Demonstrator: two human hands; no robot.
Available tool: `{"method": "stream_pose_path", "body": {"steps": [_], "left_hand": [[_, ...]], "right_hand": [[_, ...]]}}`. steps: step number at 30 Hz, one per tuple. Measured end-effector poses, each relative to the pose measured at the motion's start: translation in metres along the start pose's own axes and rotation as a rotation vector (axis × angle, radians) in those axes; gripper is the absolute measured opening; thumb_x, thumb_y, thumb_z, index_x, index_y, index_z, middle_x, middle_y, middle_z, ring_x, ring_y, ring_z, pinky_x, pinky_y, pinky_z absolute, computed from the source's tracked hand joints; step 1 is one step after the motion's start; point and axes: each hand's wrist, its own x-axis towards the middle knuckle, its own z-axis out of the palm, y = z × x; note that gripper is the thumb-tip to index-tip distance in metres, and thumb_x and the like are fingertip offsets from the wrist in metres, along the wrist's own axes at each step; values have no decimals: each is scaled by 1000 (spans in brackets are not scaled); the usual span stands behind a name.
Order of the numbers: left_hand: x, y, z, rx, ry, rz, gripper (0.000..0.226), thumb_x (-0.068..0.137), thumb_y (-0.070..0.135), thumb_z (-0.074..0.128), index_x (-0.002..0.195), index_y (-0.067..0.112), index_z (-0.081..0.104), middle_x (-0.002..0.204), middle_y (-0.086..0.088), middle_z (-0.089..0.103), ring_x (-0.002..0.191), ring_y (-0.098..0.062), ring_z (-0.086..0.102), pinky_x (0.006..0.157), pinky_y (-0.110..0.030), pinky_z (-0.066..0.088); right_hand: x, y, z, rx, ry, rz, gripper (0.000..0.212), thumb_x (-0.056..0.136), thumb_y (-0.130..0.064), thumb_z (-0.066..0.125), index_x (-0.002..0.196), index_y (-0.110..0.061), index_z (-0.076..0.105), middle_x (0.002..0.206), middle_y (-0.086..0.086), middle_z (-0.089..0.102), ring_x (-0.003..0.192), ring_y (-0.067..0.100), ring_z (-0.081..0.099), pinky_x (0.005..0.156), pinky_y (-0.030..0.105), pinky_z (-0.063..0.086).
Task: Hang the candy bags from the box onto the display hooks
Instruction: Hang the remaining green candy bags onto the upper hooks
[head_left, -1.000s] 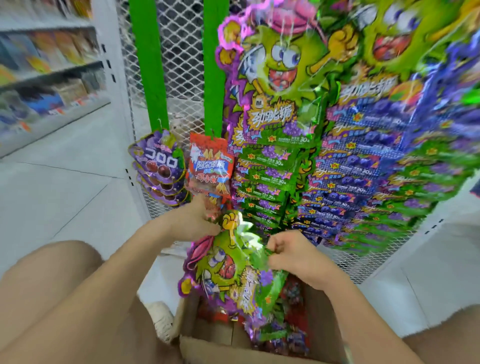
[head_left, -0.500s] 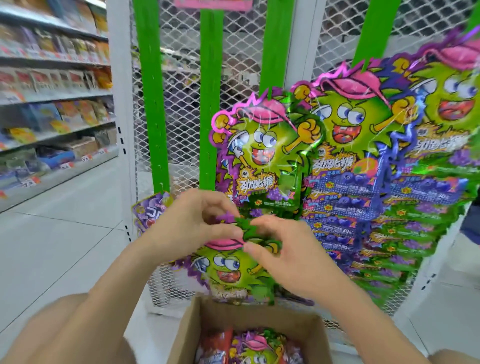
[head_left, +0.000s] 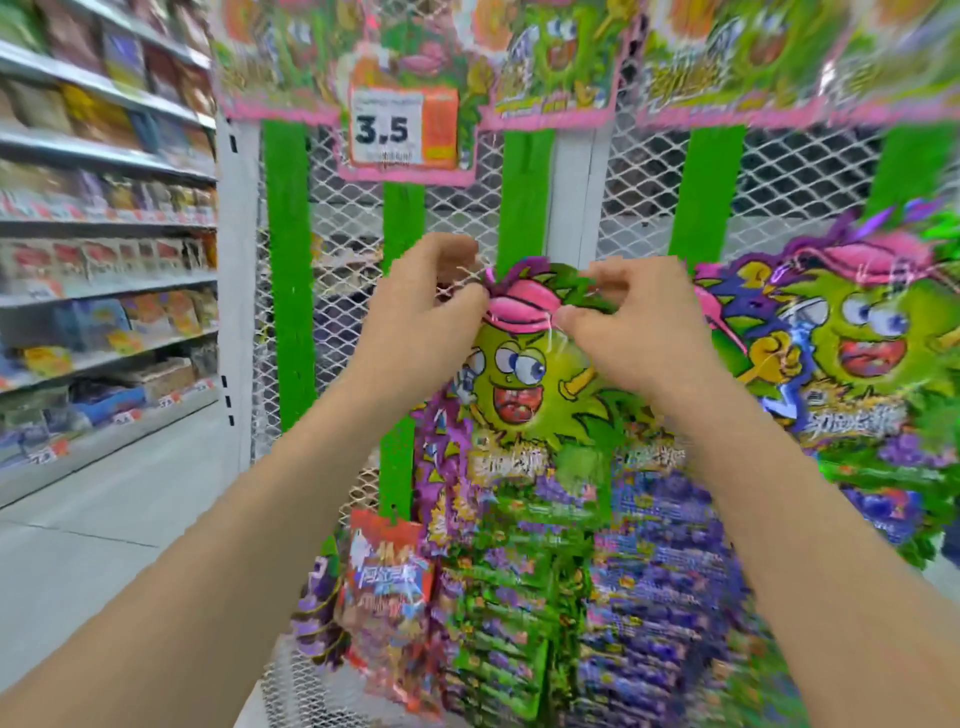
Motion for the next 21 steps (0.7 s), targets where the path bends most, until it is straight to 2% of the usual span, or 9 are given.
{"method": "stream_pose_path", "body": {"steps": [2, 4, 6, 8, 10, 12, 14, 18, 21], "left_hand": [[20, 5, 3, -47, -72, -65, 50, 90, 8, 55, 139, 13, 60, 127, 5, 69, 113, -3, 64, 109, -31, 50], [32, 8, 7, -62, -113, -113, 50, 93, -2, 54, 140, 12, 58, 124, 3, 67, 112, -7, 64, 106, -33, 52], [39, 11, 10, -59, -127, -147, 50, 92, -1, 56, 139, 15, 59, 120, 4, 67, 112, -13, 64, 99, -35, 54], [42, 13, 12, -73, -129, -202, 46, 89, 2, 59, 132, 18, 62, 115, 5, 66, 107, -13, 64, 91, -33, 55], [46, 13, 10, -134, -144, -248, 35, 82, 12, 65, 117, 15, 70, 109, -4, 72, 104, -18, 67, 93, -36, 56], [50, 11, 9, -227, -170, -262, 26, 77, 24, 71, 99, 10, 77, 93, -11, 78, 94, -21, 71, 95, -44, 57], [52, 10, 9, -307, -180, -283, 14, 90, 25, 74, 89, 12, 77, 75, -1, 78, 77, -17, 73, 85, -38, 57], [54, 6, 10, -371, -239, -297, 21, 103, 23, 67, 115, 9, 75, 101, -11, 81, 97, -28, 78, 99, -49, 60], [55, 4, 9, -363, -252, -297, 29, 104, 23, 67, 127, 6, 71, 108, -13, 80, 100, -28, 76, 102, -52, 59]], "right_hand": [[13, -2, 3, 35, 100, -13, 19, 76, -25, 78, 95, -20, 82, 82, -8, 77, 84, 12, 72, 80, 33, 58], [20, -5, 4, 22, 164, -58, 12, 81, -26, 77, 90, -20, 82, 71, -13, 70, 76, 7, 68, 71, 25, 49], [24, -6, 7, 25, 191, -99, 14, 85, -30, 78, 90, -18, 83, 71, -12, 68, 75, 6, 68, 70, 19, 47], [27, -5, 10, 47, 187, -130, 17, 87, -32, 79, 87, -16, 82, 71, -10, 69, 71, 5, 68, 65, 8, 44], [28, -3, 11, 61, 192, -156, 19, 89, -34, 78, 86, -15, 82, 69, -13, 68, 66, 2, 65, 62, 3, 40], [28, -3, 11, 71, 210, -178, 22, 91, -37, 76, 87, -15, 82, 72, -12, 69, 71, 6, 66, 65, 12, 42], [28, -4, 12, 67, 224, -194, 25, 92, -39, 75, 87, -16, 81, 75, -11, 70, 74, 8, 65, 70, 23, 41], [31, -7, 13, 75, 212, -204, 24, 94, -40, 73, 84, -19, 79, 75, -12, 70, 74, 10, 65, 72, 28, 44], [35, -8, 13, 66, 223, -218, 26, 94, -42, 71, 82, -19, 78, 74, -14, 69, 78, 12, 66, 77, 32, 50]]}}
